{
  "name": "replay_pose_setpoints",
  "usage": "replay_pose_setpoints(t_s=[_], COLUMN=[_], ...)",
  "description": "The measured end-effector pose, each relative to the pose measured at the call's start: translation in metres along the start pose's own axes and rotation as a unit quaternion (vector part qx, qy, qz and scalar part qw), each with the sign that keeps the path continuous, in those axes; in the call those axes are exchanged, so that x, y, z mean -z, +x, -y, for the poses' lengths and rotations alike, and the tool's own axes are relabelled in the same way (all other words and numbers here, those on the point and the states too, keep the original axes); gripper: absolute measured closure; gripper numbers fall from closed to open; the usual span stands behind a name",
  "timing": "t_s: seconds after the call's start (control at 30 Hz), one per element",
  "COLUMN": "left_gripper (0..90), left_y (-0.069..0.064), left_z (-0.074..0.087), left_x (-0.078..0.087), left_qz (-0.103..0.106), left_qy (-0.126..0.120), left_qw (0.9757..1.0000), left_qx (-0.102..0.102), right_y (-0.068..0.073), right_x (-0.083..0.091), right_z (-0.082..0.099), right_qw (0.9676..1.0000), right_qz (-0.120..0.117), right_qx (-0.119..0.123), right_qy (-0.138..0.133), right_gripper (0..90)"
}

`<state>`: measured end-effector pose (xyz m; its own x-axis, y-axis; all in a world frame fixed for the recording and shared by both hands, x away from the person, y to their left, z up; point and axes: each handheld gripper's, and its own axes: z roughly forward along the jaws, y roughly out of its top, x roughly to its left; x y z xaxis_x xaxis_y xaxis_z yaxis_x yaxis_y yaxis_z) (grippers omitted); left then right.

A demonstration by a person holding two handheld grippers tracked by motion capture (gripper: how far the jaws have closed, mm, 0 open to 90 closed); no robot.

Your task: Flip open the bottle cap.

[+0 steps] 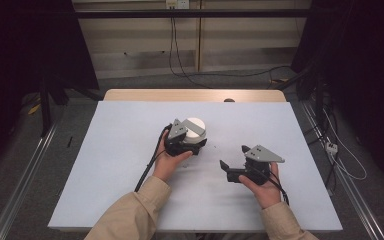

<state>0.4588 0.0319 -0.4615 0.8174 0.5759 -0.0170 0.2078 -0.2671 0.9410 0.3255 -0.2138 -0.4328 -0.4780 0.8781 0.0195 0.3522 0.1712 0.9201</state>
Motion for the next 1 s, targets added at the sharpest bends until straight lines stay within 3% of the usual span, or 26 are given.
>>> replay_pose_setpoints(t_s=[0.33, 0.47, 0.8, 1.0], left_gripper=[18.5, 18.5, 18.5, 18.5], left_y=[0.0, 0.0, 0.0, 0.0], left_z=[0.0, 0.0, 0.0, 0.0], left_x=[0.0, 0.0, 0.0, -0.001], left_qz=[0.0, 0.0, 0.001, 0.001], left_qy=[0.001, 0.002, 0.002, -0.001], left_qw=[1.0, 1.0, 1.0, 1.0], left_qx=[0.0, 0.0, 0.001, 0.006], right_y=[0.002, 0.003, 0.008, 0.012], right_x=[-0.01, -0.012, -0.023, -0.028], right_z=[-0.01, -0.015, -0.031, -0.039], right_qw=[1.0, 1.0, 0.9998, 0.9995], right_qz=[0.0, -0.004, -0.015, -0.029], right_qx=[0.005, 0.004, 0.01, 0.014], right_qy=[0.0, -0.002, 0.0, 0.003], right_gripper=[13.1, 19.7, 48.6, 72.6])
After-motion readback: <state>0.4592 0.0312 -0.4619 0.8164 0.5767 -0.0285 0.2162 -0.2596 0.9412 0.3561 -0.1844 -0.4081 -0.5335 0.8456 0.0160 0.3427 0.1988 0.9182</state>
